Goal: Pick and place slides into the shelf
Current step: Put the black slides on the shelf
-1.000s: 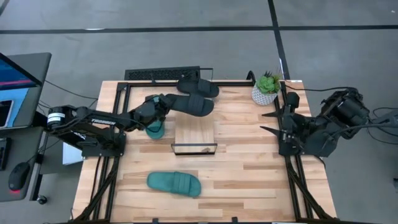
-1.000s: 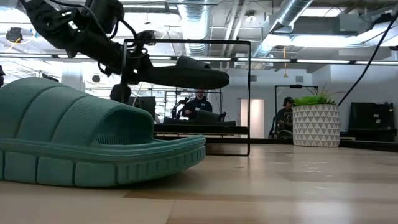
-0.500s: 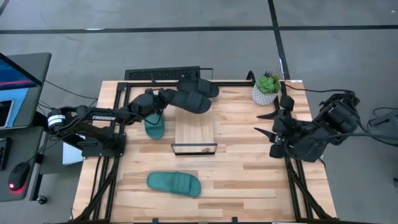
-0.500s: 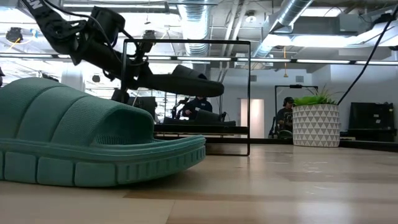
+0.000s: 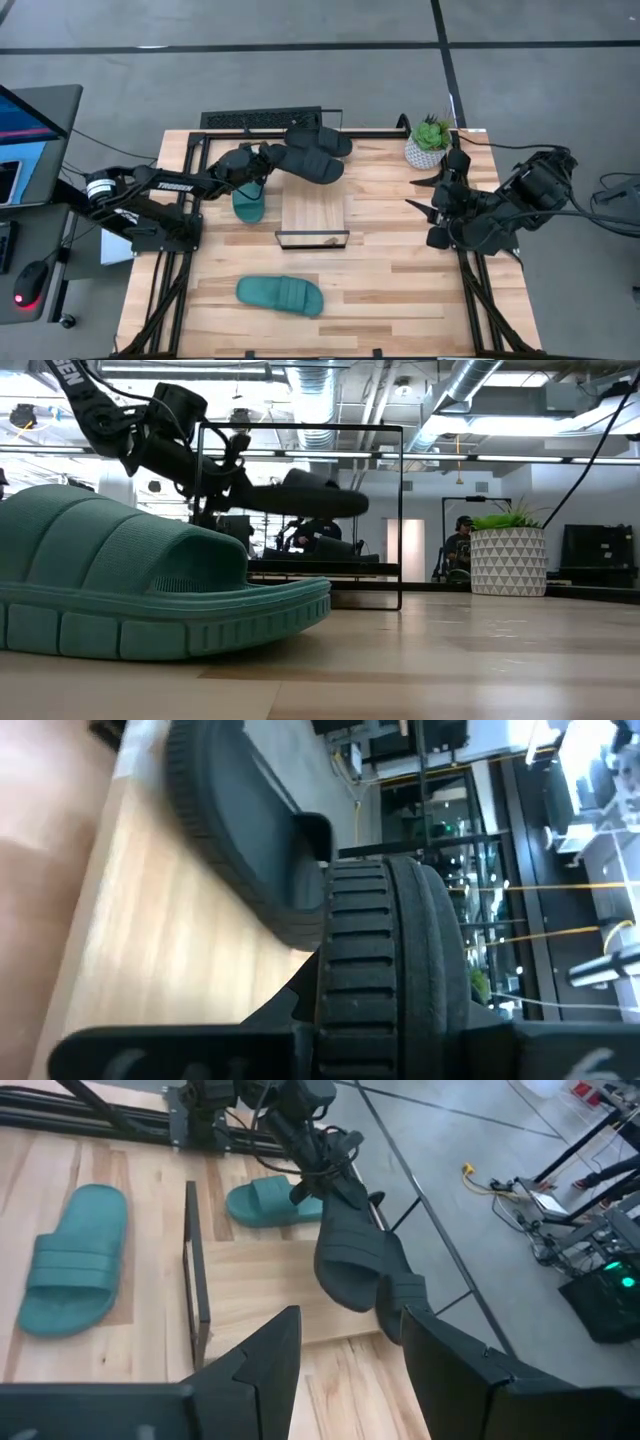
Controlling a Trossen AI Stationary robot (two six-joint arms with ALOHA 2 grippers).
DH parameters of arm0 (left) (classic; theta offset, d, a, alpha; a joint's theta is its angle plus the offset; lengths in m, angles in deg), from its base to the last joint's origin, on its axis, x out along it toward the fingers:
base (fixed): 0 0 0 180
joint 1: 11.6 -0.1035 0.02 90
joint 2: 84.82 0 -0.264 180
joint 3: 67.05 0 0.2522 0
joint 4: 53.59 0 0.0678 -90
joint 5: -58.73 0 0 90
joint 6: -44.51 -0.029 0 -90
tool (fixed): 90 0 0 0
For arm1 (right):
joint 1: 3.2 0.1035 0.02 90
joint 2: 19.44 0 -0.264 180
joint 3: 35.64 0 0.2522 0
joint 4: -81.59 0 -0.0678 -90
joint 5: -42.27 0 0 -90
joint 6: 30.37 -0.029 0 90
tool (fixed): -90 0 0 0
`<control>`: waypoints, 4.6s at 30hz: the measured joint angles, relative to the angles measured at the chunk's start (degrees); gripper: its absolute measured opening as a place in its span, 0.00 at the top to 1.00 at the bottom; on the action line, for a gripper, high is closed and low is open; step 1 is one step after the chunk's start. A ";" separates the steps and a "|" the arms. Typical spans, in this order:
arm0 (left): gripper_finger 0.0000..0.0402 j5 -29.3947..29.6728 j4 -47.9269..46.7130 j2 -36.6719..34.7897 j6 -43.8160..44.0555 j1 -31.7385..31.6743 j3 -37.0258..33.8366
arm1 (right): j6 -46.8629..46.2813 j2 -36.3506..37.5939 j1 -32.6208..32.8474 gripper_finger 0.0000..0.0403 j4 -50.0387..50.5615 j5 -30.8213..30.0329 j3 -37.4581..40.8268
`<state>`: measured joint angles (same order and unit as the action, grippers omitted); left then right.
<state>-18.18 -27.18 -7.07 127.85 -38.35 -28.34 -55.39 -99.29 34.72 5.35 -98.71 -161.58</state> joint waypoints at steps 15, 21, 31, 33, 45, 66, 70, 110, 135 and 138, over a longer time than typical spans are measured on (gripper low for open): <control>0.90 -2.04 -8.05 5.65 0.53 0.33 8.05 | 2.54 0.02 -1.38 0.59 0.01 0.37 0.00; 0.90 -0.75 -10.70 5.67 1.12 0.00 8.43 | 2.86 0.02 -1.40 0.59 0.02 0.37 0.00; 0.90 2.33 -14.95 5.69 3.64 0.02 9.73 | 4.08 0.02 -1.38 0.59 0.02 0.37 0.00; 0.90 2.86 -16.04 5.69 2.91 0.02 11.15 | 4.47 0.02 -1.38 0.59 0.02 0.37 0.00; 0.90 5.28 -24.81 5.80 -1.29 0.17 16.44 | 4.89 0.02 -1.38 0.59 0.01 0.37 0.00; 0.90 8.58 -19.60 12.30 4.01 2.84 16.52 | 7.04 0.07 -1.37 0.59 0.02 0.37 -0.04; 0.90 9.36 -20.03 14.37 4.90 3.43 17.19 | 7.04 0.07 -1.35 0.59 0.02 0.40 -0.04; 0.72 11.54 -19.50 14.08 3.23 1.52 17.46 | 7.47 0.83 -1.37 0.59 0.02 1.53 -0.02; 0.63 2.71 -18.66 14.08 -1.62 -0.38 17.44 | 7.46 0.81 -1.36 0.59 0.02 1.64 -0.02; 0.56 2.22 -18.65 14.08 -0.75 -0.78 17.44 | 7.46 0.81 -1.36 0.59 0.02 1.64 -0.02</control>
<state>-15.96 -45.83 7.01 127.10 -39.13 -10.89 -47.93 -98.49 33.36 5.37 -97.07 -161.60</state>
